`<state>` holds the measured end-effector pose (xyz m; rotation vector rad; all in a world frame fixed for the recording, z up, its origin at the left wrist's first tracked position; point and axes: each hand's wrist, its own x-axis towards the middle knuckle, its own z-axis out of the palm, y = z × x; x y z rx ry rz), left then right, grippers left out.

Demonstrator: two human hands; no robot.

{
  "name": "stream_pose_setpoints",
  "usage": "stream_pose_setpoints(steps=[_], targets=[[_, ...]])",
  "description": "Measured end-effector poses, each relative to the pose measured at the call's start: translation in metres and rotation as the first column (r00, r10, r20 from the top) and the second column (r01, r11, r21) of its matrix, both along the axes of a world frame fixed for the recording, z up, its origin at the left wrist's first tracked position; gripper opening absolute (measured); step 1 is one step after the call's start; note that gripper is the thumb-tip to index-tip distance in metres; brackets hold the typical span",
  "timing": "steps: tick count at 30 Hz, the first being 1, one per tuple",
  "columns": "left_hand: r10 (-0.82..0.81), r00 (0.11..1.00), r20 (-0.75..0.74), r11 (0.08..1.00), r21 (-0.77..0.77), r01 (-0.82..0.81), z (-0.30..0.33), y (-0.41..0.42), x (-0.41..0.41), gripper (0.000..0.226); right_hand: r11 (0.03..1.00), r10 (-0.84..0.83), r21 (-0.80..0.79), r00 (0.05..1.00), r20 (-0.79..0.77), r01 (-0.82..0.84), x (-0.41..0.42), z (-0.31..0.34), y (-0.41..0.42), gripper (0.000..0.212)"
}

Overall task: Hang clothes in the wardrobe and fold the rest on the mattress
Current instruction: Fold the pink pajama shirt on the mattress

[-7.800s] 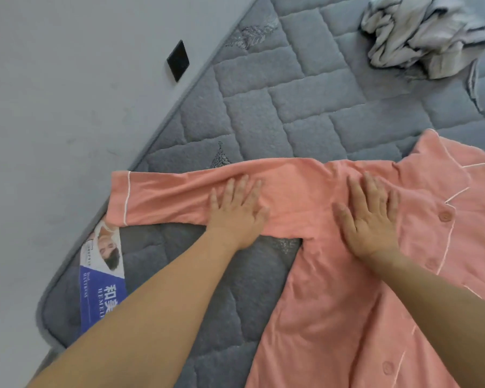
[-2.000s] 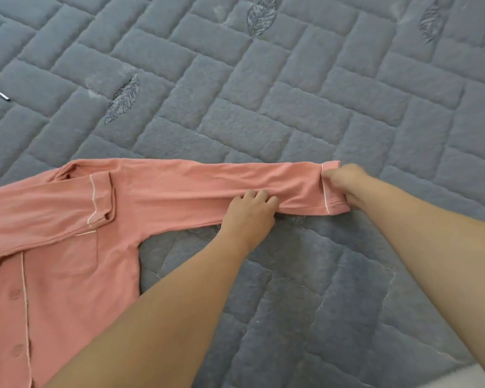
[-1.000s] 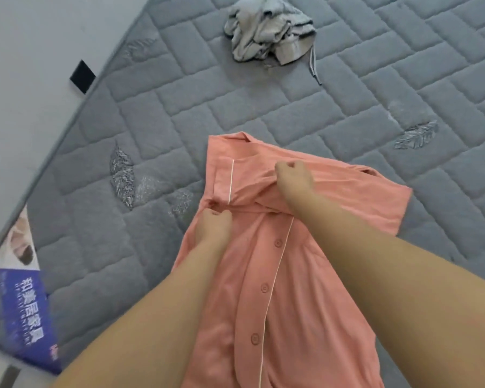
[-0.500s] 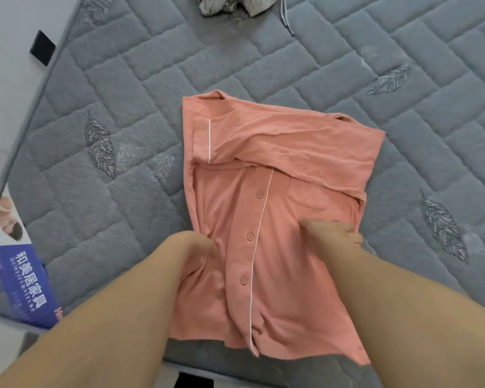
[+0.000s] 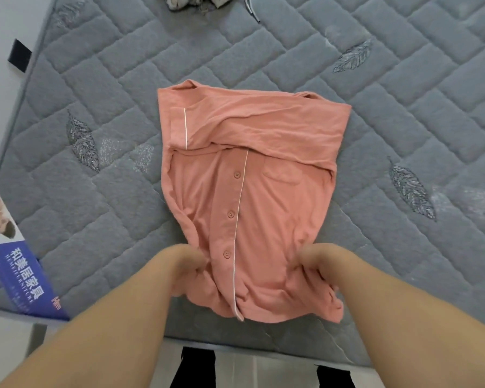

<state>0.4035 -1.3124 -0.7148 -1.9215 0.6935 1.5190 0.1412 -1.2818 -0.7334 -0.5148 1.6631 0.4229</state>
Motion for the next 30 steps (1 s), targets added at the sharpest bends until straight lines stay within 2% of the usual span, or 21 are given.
stream_pose_setpoints(steps=[2,5,7,8,10,11,12,13,15,16,17,18,20,22,23,24,27,28,30], targets=[[0.286,0.958,-0.019,0.957,-0.041,-0.287,0.006,-0.021,0.002,0.030,0.986,-0.164,0.028,0.983,0.076,0.163,-0.007,0.013,-0.012,0.015],[0.598,0.787,-0.152,0.771,-0.158,-0.617,0.020,-0.065,0.006,0.026,0.809,-0.588,0.156,0.790,0.173,0.567,-0.027,0.030,-0.056,0.020],[0.716,0.620,-0.322,0.588,-0.200,-0.784,0.032,-0.100,0.011,0.015,0.556,-0.823,0.104,0.529,0.205,0.824,-0.044,0.036,-0.095,0.027],[0.743,0.511,-0.432,0.478,-0.190,-0.857,0.036,-0.118,0.014,0.015,0.384,-0.898,0.060,0.357,0.257,0.921,-0.051,0.041,-0.114,0.029],[0.748,0.266,-0.608,0.237,-0.129,-0.963,0.040,-0.150,0.022,0.023,0.022,-0.920,-0.025,0.030,0.392,0.999,-0.061,0.047,-0.146,0.035],[0.740,0.216,-0.637,0.186,-0.115,-0.976,0.041,-0.159,0.025,0.028,-0.091,-0.901,-0.048,-0.062,0.430,0.995,-0.065,0.050,-0.155,0.040],[0.729,0.265,-0.631,0.223,-0.147,-0.964,0.042,-0.165,0.025,0.030,-0.097,-0.895,-0.090,-0.048,0.443,0.991,-0.066,0.053,-0.163,0.043],[0.710,0.389,-0.587,0.324,-0.218,-0.921,0.040,-0.168,0.025,0.028,-0.009,-0.910,-0.169,0.062,0.411,0.986,-0.066,0.052,-0.171,0.042],[0.578,0.696,-0.427,0.563,-0.409,-0.718,0.031,-0.171,0.023,0.022,0.373,-0.847,-0.400,0.483,0.221,0.837,-0.058,0.046,-0.180,0.036],[0.467,0.814,-0.344,0.634,-0.512,-0.580,0.022,-0.172,0.022,0.028,0.441,-0.819,-0.488,0.561,0.125,0.753,-0.053,0.037,-0.183,0.039],[0.349,0.904,-0.249,0.661,-0.618,-0.425,0.011,-0.175,0.021,0.039,0.496,-0.768,-0.590,0.639,0.044,0.637,-0.047,0.027,-0.188,0.045],[0.243,0.961,-0.132,0.659,-0.705,-0.263,0.000,-0.179,0.021,0.051,0.472,-0.768,-0.648,0.640,0.032,0.598,-0.041,0.022,-0.194,0.053],[0.186,0.978,0.092,0.623,-0.781,-0.045,-0.017,-0.194,0.018,0.067,0.582,-0.652,-0.702,0.752,-0.101,0.410,-0.036,0.009,-0.202,0.074],[0.235,0.952,0.194,0.590,-0.807,0.020,-0.029,-0.212,0.012,0.074,0.675,-0.511,-0.714,0.815,-0.271,0.186,-0.034,0.003,-0.217,0.094],[0.239,0.945,0.223,0.582,-0.812,0.044,-0.035,-0.222,0.010,0.076,0.692,-0.450,-0.715,0.834,-0.319,0.100,-0.037,-0.004,-0.226,0.095],[0.229,0.942,0.244,0.582,-0.811,0.069,-0.041,-0.232,0.008,0.077,0.668,-0.440,-0.736,0.856,-0.271,0.110,-0.039,-0.008,-0.235,0.086],[0.205,0.950,0.236,0.598,-0.798,0.069,-0.055,-0.262,0.012,0.069,0.580,-0.391,-0.795,0.917,-0.082,0.176,-0.051,-0.016,-0.255,0.038],[0.208,0.954,0.215,0.586,-0.809,0.054,-0.058,-0.272,0.014,0.062,0.538,-0.447,-0.817,0.892,-0.068,0.207,-0.057,-0.016,-0.262,0.034],[0.227,0.958,0.175,0.513,-0.858,0.035,-0.061,-0.286,0.018,0.046,0.446,-0.666,-0.831,0.744,-0.060,0.333,-0.069,-0.014,-0.274,0.039]])
